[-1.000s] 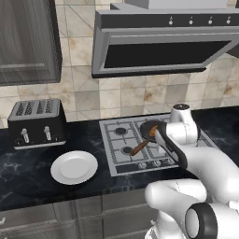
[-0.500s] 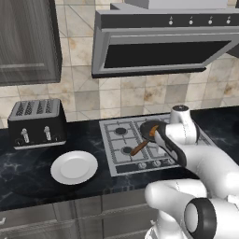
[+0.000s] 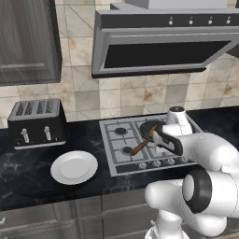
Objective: Pick the croissant and place it on the pan. Then turn on the stove to warm the croissant.
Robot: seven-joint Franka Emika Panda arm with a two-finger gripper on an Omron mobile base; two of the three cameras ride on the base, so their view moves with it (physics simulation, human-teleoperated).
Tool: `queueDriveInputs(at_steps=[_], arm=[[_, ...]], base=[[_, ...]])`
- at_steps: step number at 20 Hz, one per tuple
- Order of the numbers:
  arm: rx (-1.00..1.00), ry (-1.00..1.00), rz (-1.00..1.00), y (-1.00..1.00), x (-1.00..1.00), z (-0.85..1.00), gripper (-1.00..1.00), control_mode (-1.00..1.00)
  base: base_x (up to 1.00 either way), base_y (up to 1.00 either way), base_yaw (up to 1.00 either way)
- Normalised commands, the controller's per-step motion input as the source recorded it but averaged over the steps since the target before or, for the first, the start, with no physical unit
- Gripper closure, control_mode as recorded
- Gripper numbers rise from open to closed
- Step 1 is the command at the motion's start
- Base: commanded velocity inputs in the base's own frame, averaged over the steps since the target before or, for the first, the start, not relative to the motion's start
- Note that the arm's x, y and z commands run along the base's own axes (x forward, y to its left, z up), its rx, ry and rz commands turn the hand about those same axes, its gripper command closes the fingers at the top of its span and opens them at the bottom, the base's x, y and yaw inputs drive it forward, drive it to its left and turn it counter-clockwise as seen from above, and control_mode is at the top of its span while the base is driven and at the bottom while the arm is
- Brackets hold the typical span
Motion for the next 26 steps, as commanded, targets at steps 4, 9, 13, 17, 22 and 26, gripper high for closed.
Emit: queueDriveInputs(at_steps=[4,9,13,17,22,26], arm=[[0.00,0.08,0.00,0.00,0.00,-0.22,-1.00,-1.00],[0.00,0.02,0.00,0.00,0.09,-0.10,-1.00,-1.00],[0.00,0.03,0.00,-0.02,0.10,-0.18,-1.00,-1.00],[0.00,0.04,0.00,-0.08,0.15,-0.21,-1.00,-1.00],[0.00,0.02,0.00,-0.11,0.15,-0.15,-1.00,-1.00],[0.00,0.02,0.00,-0.09,0.12,-0.16,-1.00,-1.00]], base=[[0.00,0.00,0.00],[0.00,0.00,0.00],[0.00,0.00,0.00],[0.00,0.00,0.00],[0.00,0.00,0.00],[0.00,0.00,0.00]])
